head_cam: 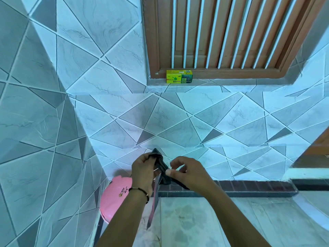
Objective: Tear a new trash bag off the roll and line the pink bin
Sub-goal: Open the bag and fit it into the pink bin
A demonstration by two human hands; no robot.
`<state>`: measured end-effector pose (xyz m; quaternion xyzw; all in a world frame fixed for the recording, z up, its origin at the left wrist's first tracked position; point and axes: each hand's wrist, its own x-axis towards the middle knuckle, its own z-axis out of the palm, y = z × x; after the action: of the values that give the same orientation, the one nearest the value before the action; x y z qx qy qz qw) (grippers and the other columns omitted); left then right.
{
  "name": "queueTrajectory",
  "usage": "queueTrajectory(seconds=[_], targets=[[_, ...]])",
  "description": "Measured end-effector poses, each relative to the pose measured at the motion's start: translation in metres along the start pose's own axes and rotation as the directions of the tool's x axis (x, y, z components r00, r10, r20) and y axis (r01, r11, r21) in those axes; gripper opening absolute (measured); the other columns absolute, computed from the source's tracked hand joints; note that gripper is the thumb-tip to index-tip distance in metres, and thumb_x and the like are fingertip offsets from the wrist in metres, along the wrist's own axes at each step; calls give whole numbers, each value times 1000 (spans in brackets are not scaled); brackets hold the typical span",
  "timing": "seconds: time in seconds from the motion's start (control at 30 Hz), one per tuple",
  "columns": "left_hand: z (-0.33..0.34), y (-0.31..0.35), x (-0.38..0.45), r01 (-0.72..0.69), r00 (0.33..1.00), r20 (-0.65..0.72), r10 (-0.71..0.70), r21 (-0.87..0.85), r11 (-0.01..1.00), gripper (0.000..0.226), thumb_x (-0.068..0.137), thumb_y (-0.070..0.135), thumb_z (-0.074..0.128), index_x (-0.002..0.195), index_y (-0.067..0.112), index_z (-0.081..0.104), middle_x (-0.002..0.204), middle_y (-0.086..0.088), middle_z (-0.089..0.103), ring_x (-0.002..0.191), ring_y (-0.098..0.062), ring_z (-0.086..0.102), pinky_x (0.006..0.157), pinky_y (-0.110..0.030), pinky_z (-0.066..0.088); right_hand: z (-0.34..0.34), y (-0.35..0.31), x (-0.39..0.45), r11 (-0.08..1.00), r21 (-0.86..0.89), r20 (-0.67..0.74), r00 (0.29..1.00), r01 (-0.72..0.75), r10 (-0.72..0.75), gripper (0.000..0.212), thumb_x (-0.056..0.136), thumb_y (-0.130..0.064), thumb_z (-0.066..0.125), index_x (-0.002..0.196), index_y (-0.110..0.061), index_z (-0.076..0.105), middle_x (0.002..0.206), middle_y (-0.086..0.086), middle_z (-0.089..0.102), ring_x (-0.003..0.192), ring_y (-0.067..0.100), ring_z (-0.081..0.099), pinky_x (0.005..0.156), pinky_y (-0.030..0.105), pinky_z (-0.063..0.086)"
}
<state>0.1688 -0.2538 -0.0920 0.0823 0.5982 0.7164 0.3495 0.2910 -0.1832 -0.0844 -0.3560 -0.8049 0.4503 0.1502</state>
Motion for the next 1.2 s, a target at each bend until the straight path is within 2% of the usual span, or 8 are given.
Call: queueTrajectory(seconds=[0.1,0.2,0.33,0.57,0.7,0.9,1.07,1.2], targets=[[3,0,-2,-20,999,27,19,36,999,9,85,8,61,76,6,61,64,-8,58,54,-17,53,51,-23,50,10,4,1,999,-5,17,999,36,-36,12,75,-35,72,73,-29,63,66,-16,64,56,-2,55,59,22,41],[-1,-3,-1,-17,997,79,12,65,998,10,83,13,66,78,8,61,65,-7,59,49,-11,54,50,-20,51,14,8,4,999,31,-70,997,42,-40,30,78,-23,70,53,-26,53,48,-17,55,46,-3,47,55,21,37],[-5,-11,-2,-9,986,164,-16,152,988,8,81,12,69,80,9,62,64,-5,60,50,-9,56,53,-20,52,14,10,5,995,94,-125,992,31,-19,24,74,-20,73,57,-20,56,54,-7,54,49,4,46,55,23,39],[-10,-13,1,-96,992,98,82,148,984,6,82,7,67,76,6,65,62,-8,60,46,-6,58,50,-17,53,13,14,3,909,410,-54,993,-71,102,25,78,-16,73,56,-17,62,58,5,61,56,17,53,62,28,43],[-11,-13,1,-55,993,114,42,114,992,7,82,8,67,77,5,64,64,-8,61,46,-5,59,51,-16,53,8,16,5,847,523,-74,984,-98,159,28,81,-11,70,55,-15,61,52,0,61,49,15,53,56,25,44],[-9,-9,3,64,986,153,-66,19,998,8,84,0,63,78,4,60,71,-10,64,59,-16,63,54,-21,57,9,16,7,892,444,-40,993,-85,114,19,84,-15,65,66,-12,68,73,22,69,61,27,61,65,34,48],[-10,-7,6,21,990,139,-24,28,999,20,74,-3,72,90,2,60,79,-14,68,59,-15,67,57,-22,57,14,17,10,943,323,-20,995,-84,96,18,73,-21,74,58,-22,64,62,2,62,58,19,56,64,31,45],[-8,-10,10,-3,990,140,-10,91,996,17,71,5,76,80,7,61,72,-11,66,55,-12,62,55,-21,54,7,12,10,895,432,48,994,-106,94,18,77,-17,73,61,-16,65,68,14,64,60,21,56,59,27,43]])
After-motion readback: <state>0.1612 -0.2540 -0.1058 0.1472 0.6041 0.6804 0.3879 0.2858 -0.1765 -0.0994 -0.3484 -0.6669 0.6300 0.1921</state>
